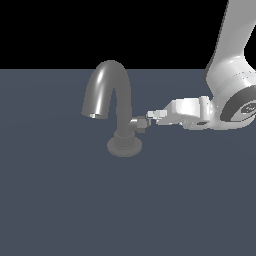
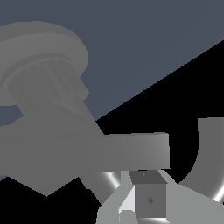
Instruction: Turn on the faucet by rotating a designated handle.
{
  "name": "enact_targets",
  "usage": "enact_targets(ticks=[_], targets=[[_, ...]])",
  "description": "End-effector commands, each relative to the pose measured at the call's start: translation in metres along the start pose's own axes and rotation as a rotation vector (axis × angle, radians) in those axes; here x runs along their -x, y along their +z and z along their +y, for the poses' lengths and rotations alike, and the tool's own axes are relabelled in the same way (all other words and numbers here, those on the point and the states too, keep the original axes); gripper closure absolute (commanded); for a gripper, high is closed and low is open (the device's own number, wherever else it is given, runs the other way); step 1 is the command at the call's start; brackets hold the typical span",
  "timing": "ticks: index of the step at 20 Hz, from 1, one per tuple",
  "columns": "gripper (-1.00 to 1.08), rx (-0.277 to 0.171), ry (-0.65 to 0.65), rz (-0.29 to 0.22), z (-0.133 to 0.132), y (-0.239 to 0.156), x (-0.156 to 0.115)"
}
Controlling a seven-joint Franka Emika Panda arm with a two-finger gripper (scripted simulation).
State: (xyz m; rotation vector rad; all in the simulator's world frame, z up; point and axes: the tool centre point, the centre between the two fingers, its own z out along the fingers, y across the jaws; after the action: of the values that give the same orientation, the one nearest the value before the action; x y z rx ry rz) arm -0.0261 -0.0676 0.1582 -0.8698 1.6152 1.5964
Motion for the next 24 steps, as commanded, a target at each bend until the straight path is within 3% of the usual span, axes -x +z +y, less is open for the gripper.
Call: enact_targets(ticks=[1,5,6,18,19,20,24], targets=[[1.08,0.000,0.000,0.000,0.004,0.000,-0.012],[1.08,0.000,0.000,0.000,0.008,0.000,-0.027],[1.08,-0.002,-0.032,0.003,0.006,0.000,-0.007],[1.08,0.000,-0.002,-0.001,-0.019,0.000,-0.079],[1.08,0.000,-0.002,-0.001,-0.019,0.000,-0.079],[1.08,0.009,-0.079,0.003,-0.013,0.000,-0.032],[1.08,0.007,-0.064,0.002,-0.026,0.000,-0.044]])
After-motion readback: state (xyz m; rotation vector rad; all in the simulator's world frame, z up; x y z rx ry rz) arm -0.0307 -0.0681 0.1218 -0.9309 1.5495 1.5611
